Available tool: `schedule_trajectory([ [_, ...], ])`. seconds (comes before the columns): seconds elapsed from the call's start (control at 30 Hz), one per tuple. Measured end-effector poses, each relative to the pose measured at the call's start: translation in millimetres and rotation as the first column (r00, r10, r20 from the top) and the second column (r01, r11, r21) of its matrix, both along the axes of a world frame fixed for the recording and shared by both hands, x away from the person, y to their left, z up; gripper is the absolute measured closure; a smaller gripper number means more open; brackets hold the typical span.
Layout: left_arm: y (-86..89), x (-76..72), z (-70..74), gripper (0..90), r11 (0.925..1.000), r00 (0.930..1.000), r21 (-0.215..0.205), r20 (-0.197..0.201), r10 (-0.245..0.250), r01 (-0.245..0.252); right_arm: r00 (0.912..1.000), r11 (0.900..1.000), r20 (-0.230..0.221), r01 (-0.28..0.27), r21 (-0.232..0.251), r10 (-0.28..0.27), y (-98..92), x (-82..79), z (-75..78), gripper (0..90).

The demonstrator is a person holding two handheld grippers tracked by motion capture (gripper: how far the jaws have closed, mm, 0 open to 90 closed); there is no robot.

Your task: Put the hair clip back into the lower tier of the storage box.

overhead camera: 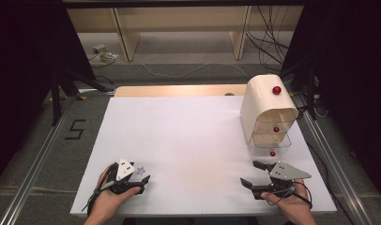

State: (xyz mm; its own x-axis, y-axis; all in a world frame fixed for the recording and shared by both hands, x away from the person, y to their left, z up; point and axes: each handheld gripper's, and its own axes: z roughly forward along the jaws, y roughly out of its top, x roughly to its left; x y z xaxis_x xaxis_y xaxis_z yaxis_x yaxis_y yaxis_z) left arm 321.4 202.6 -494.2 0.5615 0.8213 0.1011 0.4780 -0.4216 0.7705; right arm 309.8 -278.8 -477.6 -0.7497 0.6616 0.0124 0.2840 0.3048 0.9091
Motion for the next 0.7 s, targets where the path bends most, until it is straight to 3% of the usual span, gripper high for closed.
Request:
schedule_trajectory([
  [0.1,-0.5,2.3,-1.1,24.9,0.9999,0.9999,0.002,-0.01,0.011,-0.011,1.0,1.0,-0.001,-0.001,0.0,0.001,0.3,0.2,-0.1,20.5],
  [0.53,-2.0,19.2,-8.6,31.6,0.9968,0.9943,-0.057,-0.095,0.05,-0.056,1.0,1.0,0.0,-0.005,-0.001,0.005,0.3,0.0,0.1,20.5],
  [0.7,-1.2,19.6,-8.5,35.5,0.9944,0.9921,-0.069,-0.102,0.073,-0.08,1.0,1.0,0.0,-0.005,0.0,0.005,0.3,-0.2,0.2,20.5],
])
